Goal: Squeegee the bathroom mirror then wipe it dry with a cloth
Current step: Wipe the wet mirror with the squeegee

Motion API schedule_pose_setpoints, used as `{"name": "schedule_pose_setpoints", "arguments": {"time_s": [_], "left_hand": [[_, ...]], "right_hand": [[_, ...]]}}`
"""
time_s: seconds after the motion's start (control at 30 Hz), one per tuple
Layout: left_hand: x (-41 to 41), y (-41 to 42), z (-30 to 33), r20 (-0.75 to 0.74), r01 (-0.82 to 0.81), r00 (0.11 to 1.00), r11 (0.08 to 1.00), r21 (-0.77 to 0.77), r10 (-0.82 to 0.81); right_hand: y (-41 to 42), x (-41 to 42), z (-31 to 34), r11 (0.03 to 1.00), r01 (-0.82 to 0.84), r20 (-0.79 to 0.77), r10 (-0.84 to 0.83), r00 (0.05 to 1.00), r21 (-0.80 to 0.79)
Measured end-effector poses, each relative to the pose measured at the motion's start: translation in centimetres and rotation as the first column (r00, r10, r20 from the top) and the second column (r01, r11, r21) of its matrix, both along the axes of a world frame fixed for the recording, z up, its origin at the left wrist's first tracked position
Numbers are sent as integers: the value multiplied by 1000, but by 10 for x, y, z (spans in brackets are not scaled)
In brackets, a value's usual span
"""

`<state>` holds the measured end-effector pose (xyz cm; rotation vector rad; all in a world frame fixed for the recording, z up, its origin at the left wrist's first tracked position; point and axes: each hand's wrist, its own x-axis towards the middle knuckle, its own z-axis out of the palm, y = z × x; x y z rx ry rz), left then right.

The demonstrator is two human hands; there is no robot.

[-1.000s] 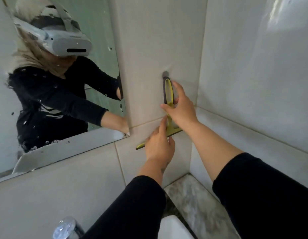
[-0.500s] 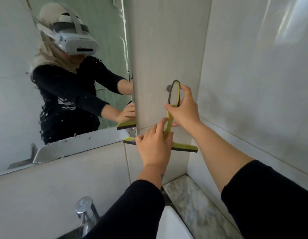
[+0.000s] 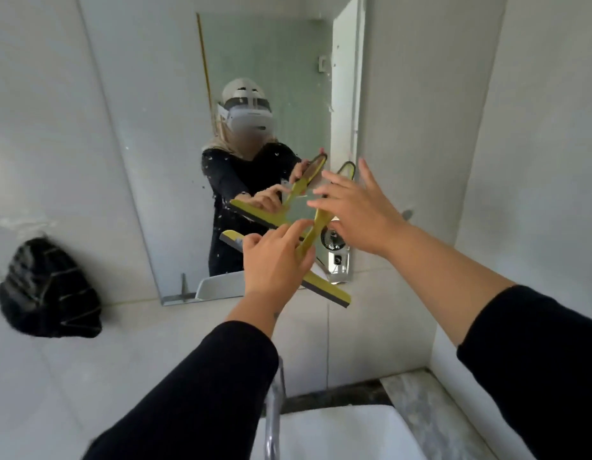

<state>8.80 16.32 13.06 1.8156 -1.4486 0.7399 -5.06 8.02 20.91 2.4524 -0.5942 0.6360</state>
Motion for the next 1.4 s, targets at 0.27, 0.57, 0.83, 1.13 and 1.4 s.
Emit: {"name": "schedule_pose_setpoints", "arguments": {"time_s": [0.27, 0.57, 0.83, 1.13, 1.4], "left_hand": [[79, 65, 67, 147, -114, 981, 987, -111, 129], [153, 102, 137, 35, -227, 966, 904, -363, 256], [192, 76, 171, -37, -278, 960, 920, -275, 279], [193, 34, 161, -101, -329, 944, 925, -191, 315], [197, 30, 157, -85, -394, 919, 903, -168, 385]], "right_hand": [[29, 84, 69, 923, -216, -54, 210, 976, -319], [51, 142, 178, 932, -73, 267, 176, 947, -356], [56, 193, 247, 951, -8, 433, 148, 889, -309], [37, 217, 259, 944, -45, 408, 184, 894, -327], [20, 176, 256, 952, -25, 436, 164, 885, -307]]}}
